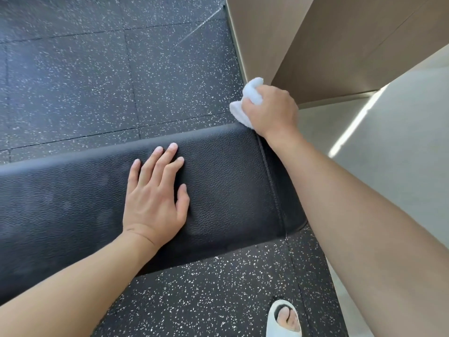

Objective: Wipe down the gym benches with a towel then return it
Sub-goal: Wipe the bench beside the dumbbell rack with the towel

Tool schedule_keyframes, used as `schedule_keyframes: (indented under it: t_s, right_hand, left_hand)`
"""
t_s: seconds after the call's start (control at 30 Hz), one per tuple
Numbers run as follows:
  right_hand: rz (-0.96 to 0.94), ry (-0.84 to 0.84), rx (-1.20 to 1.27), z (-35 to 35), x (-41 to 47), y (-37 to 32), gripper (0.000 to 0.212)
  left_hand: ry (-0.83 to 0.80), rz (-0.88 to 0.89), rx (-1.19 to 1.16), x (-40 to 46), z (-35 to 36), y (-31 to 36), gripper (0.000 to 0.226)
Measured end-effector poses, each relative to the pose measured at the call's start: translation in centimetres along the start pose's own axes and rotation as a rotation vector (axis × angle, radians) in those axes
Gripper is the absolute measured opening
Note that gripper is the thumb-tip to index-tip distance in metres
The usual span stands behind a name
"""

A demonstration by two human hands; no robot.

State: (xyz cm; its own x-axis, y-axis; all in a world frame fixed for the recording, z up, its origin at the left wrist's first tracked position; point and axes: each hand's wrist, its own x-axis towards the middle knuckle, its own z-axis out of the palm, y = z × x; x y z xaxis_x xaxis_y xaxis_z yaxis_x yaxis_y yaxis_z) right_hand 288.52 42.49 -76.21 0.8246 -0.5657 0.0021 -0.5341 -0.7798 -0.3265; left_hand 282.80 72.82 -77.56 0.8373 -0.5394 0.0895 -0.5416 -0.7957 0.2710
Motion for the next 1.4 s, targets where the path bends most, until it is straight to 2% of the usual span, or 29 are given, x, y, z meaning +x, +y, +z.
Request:
schedule_keyframes:
  t_s: [0.07, 0.17, 0.23, 0.3, 0.43, 0.53, 0.6, 0.73, 0.8, 0.97, 1.1, 1.3, 1.4]
  right_hand:
    - [-0.035, 0.004, 0.017, 0.1, -0.5, 0.3, 0.038]
    - [-0.110, 0.154, 0.095, -0.5, -5.4, 2.1, 0.032]
    - [-0.122, 0.176, 0.096, -1.2, -9.7, 3.6, 0.032]
    - [-0.118, 0.127, 0.067, -2.0, -13.4, 4.9, 0.032]
    - [-0.037, -0.080, 0.075, -3.8, -17.4, 5.2, 0.024]
    - [0.112, -0.317, 0.144, -6.1, -19.1, 4.3, 0.019]
    - [0.183, -0.406, 0.201, -7.8, -20.9, 3.3, 0.018]
    - [0.338, -0.358, 0.360, -12.3, -24.1, 0.4, 0.031]
    - [0.328, -0.319, 0.369, -15.1, -25.4, -1.2, 0.032]
    - [0.224, -0.179, 0.272, -23.1, -26.9, -4.6, 0.032]
    - [0.163, -0.065, 0.253, -30.3, -27.4, -7.7, 0.036]
    - [0.146, 0.069, 0.338, -42.2, -29.8, -12.6, 0.034]
    - [0.129, 0.178, 0.347, -48.0, -31.7, -14.9, 0.032]
  left_hand:
    - [0.002, 0.005, 0.003, 0.0, 0.0, 0.0, 0.050]
    - [-0.006, 0.007, 0.006, -0.1, 0.0, -0.2, 0.050]
    - [-0.022, 0.005, 0.008, -0.1, -0.1, -0.2, 0.051]
    - [-0.045, -0.002, -0.008, -0.1, -0.4, 0.1, 0.051]
    - [-0.137, -0.013, -0.035, 0.2, -1.9, 0.6, 0.053]
    - [-0.263, -0.064, -0.058, 0.2, -3.8, 1.6, 0.055]
    - [-0.386, -0.089, -0.051, -1.3, -5.3, 2.4, 0.059]
    - [-0.756, -0.086, -0.113, -6.8, -9.5, 4.0, 0.057]
    - [-0.838, -0.044, -0.101, -9.1, -12.3, 4.6, 0.056]
    - [-0.602, -0.016, -0.015, -9.1, -21.6, 4.7, 0.053]
    - [-0.484, -0.023, 0.026, -7.0, -29.3, 5.0, 0.052]
    - [-0.339, -0.039, -0.042, -5.3, -41.3, 7.2, 0.049]
    - [-0.267, 0.017, -0.089, -4.2, -47.4, 9.1, 0.049]
